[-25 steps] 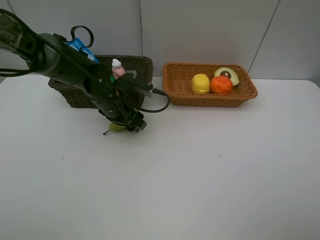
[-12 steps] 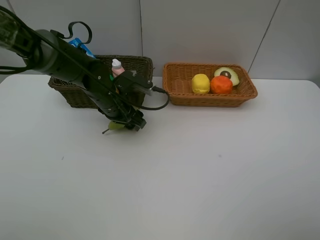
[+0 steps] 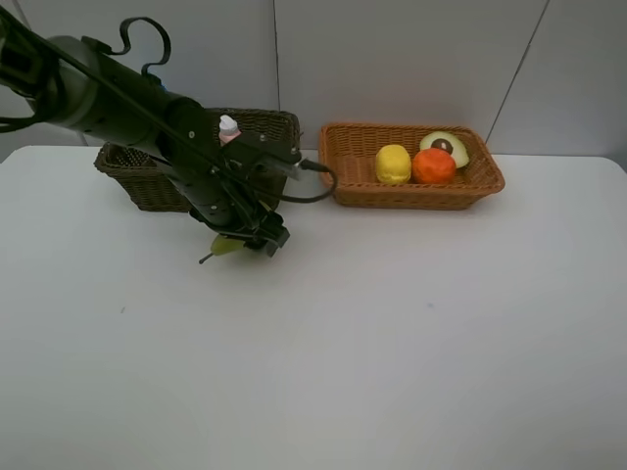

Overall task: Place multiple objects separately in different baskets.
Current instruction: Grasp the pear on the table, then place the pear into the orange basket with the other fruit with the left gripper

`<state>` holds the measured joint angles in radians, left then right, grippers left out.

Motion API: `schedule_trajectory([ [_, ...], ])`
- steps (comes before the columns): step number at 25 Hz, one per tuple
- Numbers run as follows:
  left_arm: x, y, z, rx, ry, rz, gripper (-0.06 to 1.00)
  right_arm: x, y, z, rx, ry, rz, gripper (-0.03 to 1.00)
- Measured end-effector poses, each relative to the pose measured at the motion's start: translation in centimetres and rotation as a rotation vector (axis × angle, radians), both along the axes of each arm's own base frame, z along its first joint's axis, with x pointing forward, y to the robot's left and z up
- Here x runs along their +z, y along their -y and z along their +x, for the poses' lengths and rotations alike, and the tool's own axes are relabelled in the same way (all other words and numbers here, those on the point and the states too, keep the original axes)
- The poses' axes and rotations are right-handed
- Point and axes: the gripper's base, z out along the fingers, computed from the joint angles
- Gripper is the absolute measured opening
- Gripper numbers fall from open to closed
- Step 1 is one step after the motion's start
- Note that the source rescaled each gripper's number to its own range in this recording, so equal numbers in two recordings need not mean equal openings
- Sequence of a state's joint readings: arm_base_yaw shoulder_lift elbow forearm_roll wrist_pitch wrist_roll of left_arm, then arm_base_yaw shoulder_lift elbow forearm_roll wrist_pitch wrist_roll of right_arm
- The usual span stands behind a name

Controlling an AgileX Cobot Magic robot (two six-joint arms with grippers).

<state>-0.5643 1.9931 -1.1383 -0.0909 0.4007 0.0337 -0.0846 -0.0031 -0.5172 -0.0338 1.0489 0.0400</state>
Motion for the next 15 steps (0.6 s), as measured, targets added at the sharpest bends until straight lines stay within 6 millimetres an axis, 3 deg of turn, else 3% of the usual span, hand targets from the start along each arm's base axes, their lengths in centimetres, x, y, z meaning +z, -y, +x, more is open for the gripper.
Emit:
schedule_trajectory([
  [7, 2.5, 1.1, -0.8, -0.025, -0.007, -0.021, 0.91, 0.0, 0.0, 0.0, 0.0, 0.0, 0.0, 1.0],
  [15, 6.2, 4.0, -0.1, -0.079, 0.018, -0.051, 0.91, 0.0, 0.0, 0.0, 0.0, 0.0, 0.0, 1.0],
])
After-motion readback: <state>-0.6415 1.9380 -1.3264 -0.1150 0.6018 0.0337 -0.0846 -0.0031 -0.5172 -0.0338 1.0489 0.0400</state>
